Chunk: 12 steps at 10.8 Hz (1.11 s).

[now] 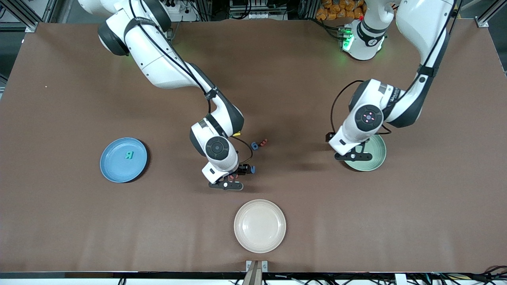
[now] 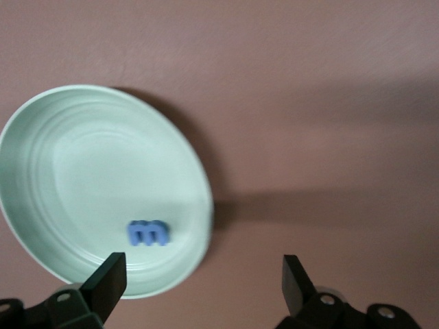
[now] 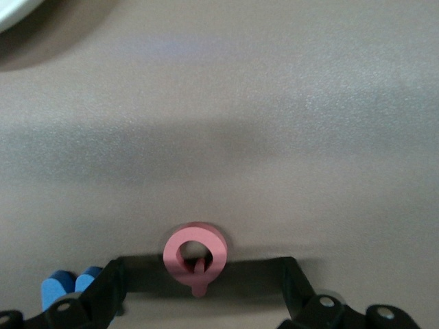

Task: Sort uppercase to blue plate, lowercase to green plate
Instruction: 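Lift the m to the green plate while the right gripper grasps the Q, then release the m on the green plate while the right gripper lifts the Q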

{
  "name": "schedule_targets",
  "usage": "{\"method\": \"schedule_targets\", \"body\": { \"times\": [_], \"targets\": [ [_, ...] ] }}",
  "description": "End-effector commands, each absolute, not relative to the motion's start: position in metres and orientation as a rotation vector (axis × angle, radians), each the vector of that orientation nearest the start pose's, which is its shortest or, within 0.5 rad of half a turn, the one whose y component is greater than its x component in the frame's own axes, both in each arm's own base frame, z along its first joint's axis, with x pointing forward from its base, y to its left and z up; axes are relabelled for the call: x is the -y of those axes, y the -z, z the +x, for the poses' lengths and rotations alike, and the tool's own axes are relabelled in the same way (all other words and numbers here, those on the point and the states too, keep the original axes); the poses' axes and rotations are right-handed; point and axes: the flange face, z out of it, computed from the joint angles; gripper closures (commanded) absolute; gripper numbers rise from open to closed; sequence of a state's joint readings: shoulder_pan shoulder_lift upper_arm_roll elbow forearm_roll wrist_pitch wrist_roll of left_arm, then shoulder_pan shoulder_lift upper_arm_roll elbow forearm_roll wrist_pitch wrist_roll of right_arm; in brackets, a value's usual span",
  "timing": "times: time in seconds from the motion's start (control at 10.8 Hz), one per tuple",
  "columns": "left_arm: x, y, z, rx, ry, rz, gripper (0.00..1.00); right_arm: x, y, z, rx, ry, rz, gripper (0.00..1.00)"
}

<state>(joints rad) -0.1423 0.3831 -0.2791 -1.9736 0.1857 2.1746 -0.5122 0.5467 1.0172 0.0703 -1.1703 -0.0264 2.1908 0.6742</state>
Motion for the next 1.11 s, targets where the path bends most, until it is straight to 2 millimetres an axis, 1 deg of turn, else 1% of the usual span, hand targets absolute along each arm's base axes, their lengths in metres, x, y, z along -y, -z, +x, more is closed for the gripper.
{"method": "schedule_targets", "body": {
  "times": [0.0, 0.09, 0.19, 0.28, 0.37, 0.56, 0.65, 0.74, 0.84, 0.93, 1.02],
  "targets": [
    [0.251, -0.285, 0.552, 0.128, -0.169, -3.071, 0.00, -0.429, -0.167, 0.630, -0.130, 0.000, -3.116, 0.00],
    [0.254, -0.291, 0.551, 0.161, -0.171, -3.090, 0.00, -0.425, -0.167, 0.633, -0.125, 0.016, -3.130, 0.27],
    [0.256, -0.297, 0.551, 0.197, -0.179, -3.114, 0.00, -0.425, -0.167, 0.633, -0.118, 0.022, -3.135, 0.90],
    [0.261, -0.301, 0.553, 0.274, -0.199, -3.142, 0.00, -0.424, -0.168, 0.634, -0.119, 0.025, -3.135, 1.00],
    [0.266, -0.309, 0.558, 0.350, -0.188, -3.157, 0.00, -0.420, -0.170, 0.637, -0.127, 0.030, -3.134, 1.00],
    [0.267, -0.313, 0.561, 0.405, -0.189, -3.171, 0.00, -0.414, -0.174, 0.643, -0.147, 0.036, -3.128, 1.00],
    [0.269, -0.317, 0.563, 0.465, -0.195, -3.180, 0.00, -0.412, -0.177, 0.644, -0.151, 0.040, -3.126, 1.00],
    [0.276, -0.328, 0.569, 0.541, -0.171, -3.186, 0.00, -0.402, -0.187, 0.652, -0.180, 0.046, -3.120, 1.00],
    [0.297, -0.334, 0.572, 0.588, -0.155, -3.194, 0.00, -0.389, -0.200, 0.662, -0.219, 0.057, -3.109, 1.00],
    [0.316, -0.328, 0.573, 0.615, -0.165, -3.195, 0.00, -0.361, -0.205, 0.677, -0.279, 0.059, -3.105, 1.00],
    [0.339, -0.320, 0.570, 0.610, -0.183, -3.197, 0.00, -0.349, -0.212, 0.676, -0.281, 0.000, -3.160, 1.00]
  ]
}}
